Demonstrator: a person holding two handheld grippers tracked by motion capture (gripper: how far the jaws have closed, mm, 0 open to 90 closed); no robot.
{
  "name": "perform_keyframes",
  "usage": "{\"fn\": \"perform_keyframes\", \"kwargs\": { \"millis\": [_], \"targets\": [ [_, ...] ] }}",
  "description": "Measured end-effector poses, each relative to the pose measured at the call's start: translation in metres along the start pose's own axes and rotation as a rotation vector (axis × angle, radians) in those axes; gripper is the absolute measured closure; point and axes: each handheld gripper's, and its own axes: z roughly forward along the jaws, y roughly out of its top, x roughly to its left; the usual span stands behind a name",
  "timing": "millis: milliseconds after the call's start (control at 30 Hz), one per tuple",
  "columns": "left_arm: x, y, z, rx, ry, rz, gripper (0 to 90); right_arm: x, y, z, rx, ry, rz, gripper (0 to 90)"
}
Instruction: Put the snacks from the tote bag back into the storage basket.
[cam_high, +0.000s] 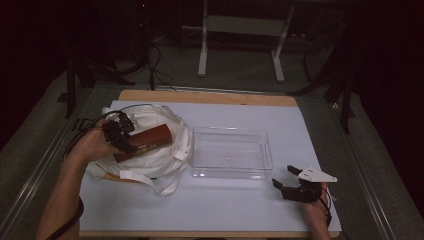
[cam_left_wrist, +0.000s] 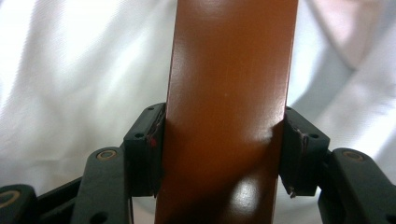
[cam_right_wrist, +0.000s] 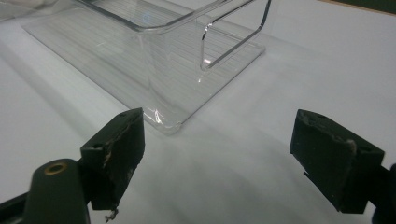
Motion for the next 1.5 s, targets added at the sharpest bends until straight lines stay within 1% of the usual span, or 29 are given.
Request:
{"fn": "perform_keyframes", "kwargs": {
  "millis": [33,67,100,133,167,233,300,367,400,467,700,767,833,933,1000,1067,1200,1267,1400,1500],
  "targets": [
    [-0.001,0.001,0.001,0.003,-0.018,0.0,42.2,0.0,0.0,0.0,0.001,0.0,0.0,18.0],
    [-0.001,0.001,0.001,0.003,-0.018,0.0,42.3,0.0,0.0,0.0,0.001,0.0,0.0,18.0],
    [-0.002,0.001,0.006,0.021,-0.043,0.002,42.4,0.0,0.0,0.0,0.0,0.0,-0.001,18.0],
    [-0.002,0.001,0.01,0.031,-0.052,0.001,42.4,0.0,0.0,0.0,0.0,0.0,-0.001,18.0],
    [-0.002,0.001,0.01,0.031,-0.052,0.001,42.4,0.0,0.0,0.0,0.0,0.0,-0.001,18.0],
    [-0.002,0.0,0.014,0.038,-0.069,-0.004,42.3,0.0,0.0,0.0,0.0,-0.001,0.0,18.0],
    [-0.001,-0.001,0.014,0.035,-0.079,-0.005,42.0,0.0,0.0,0.0,0.0,0.001,0.001,18.0],
    [-0.002,-0.002,0.015,0.046,-0.084,0.002,41.7,0.0,0.0,0.0,0.0,0.001,0.001,18.0],
    [-0.002,-0.003,0.015,0.055,-0.082,0.014,41.5,0.0,0.0,0.0,0.0,0.001,0.001,18.0],
    [-0.002,-0.003,0.016,0.058,-0.082,0.02,40.5,0.0,0.0,0.0,0.001,0.0,-0.001,18.0],
    [0.001,-0.009,0.02,0.053,-0.103,-0.021,38.6,0.0,0.0,0.0,0.0,0.001,0.0,18.0],
    [0.001,-0.011,0.023,0.09,-0.103,-0.024,37.4,0.0,0.0,0.0,0.001,0.002,0.0,18.0],
    [0.001,-0.014,0.026,0.11,-0.105,-0.023,36.6,0.0,0.0,0.0,0.001,0.002,-0.001,18.0],
    [0.003,-0.018,0.027,0.117,-0.119,-0.035,36.8,0.0,0.0,0.0,0.002,0.002,-0.001,18.0],
    [0.003,-0.021,0.027,0.128,-0.121,-0.043,37.8,0.0,0.0,0.0,0.001,0.001,-0.001,18.0],
    [0.003,-0.022,0.027,0.128,-0.124,-0.047,38.4,0.0,0.0,0.0,0.002,0.002,-0.002,18.0],
    [0.004,-0.023,0.028,0.158,-0.131,-0.053,38.3,0.0,0.0,0.0,0.003,0.001,-0.005,18.0],
    [0.004,-0.022,0.03,0.171,-0.136,-0.063,38.4,0.0,0.0,0.0,0.003,0.001,-0.006,18.0],
    [0.006,-0.024,0.032,0.166,-0.15,-0.084,39.7,0.001,0.0,0.0,0.002,0.001,-0.006,18.0],
    [0.005,-0.025,0.031,0.157,-0.138,-0.076,40.9,0.001,0.0,0.0,0.002,0.001,-0.007,18.0]
  ]
}}
